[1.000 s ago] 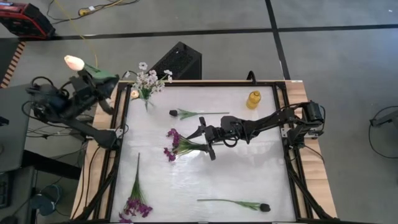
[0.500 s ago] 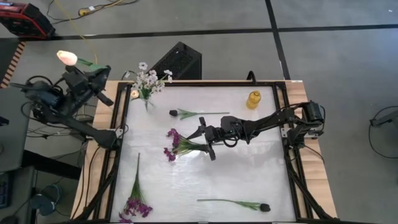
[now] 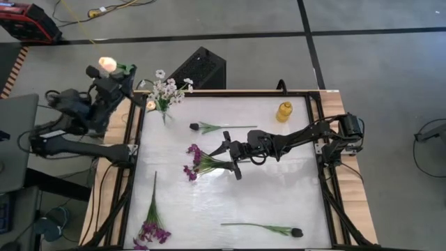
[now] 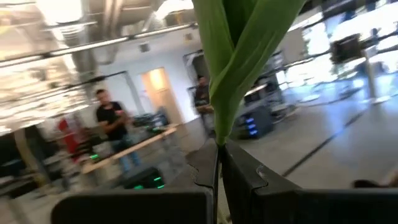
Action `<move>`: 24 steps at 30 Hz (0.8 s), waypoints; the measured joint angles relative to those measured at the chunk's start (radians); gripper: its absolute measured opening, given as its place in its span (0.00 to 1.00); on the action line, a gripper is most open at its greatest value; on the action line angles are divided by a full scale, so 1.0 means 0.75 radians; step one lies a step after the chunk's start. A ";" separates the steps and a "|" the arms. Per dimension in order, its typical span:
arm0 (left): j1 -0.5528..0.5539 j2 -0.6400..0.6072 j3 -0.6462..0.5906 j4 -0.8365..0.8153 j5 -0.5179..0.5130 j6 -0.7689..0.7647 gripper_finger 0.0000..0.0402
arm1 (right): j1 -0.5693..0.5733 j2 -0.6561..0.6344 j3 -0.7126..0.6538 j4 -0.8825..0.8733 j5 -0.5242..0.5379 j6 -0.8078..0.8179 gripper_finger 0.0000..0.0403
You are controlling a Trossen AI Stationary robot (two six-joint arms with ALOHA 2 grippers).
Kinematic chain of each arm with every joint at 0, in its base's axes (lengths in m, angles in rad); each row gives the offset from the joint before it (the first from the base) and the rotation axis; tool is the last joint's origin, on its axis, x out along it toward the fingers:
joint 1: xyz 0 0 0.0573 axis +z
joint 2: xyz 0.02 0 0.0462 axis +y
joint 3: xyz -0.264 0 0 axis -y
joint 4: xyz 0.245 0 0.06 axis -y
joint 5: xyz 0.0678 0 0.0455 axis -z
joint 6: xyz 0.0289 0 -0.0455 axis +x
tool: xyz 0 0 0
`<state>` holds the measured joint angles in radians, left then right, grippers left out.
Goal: Sort flowers into vase by color
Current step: Put the white tulip into the transparent vase
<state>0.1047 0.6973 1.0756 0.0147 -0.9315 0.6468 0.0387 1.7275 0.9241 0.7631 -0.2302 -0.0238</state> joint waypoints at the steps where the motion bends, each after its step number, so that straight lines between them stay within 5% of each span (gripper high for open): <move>1: 0.056 0.010 0.000 -0.001 0.015 0.000 0.00 | 0.000 0.000 0.000 0.000 0.000 0.000 0.57; 6: 0.310 0.017 0.028 -0.063 0.058 -0.049 0.00 | 0.000 0.000 0.000 -0.002 0.000 0.032 0.57; 14: 0.612 -0.040 0.133 -0.492 0.242 -0.407 0.00 | 0.010 0.001 0.000 -0.005 0.000 0.036 0.57; 24: 0.763 -0.062 0.131 -0.768 0.412 -0.604 0.00 | 0.042 0.001 0.000 -0.095 0.000 0.112 0.57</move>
<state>0.6773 0.6509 1.1740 -0.5610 -0.6225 0.1941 0.0702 1.7281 0.9241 0.6919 -0.2300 0.0605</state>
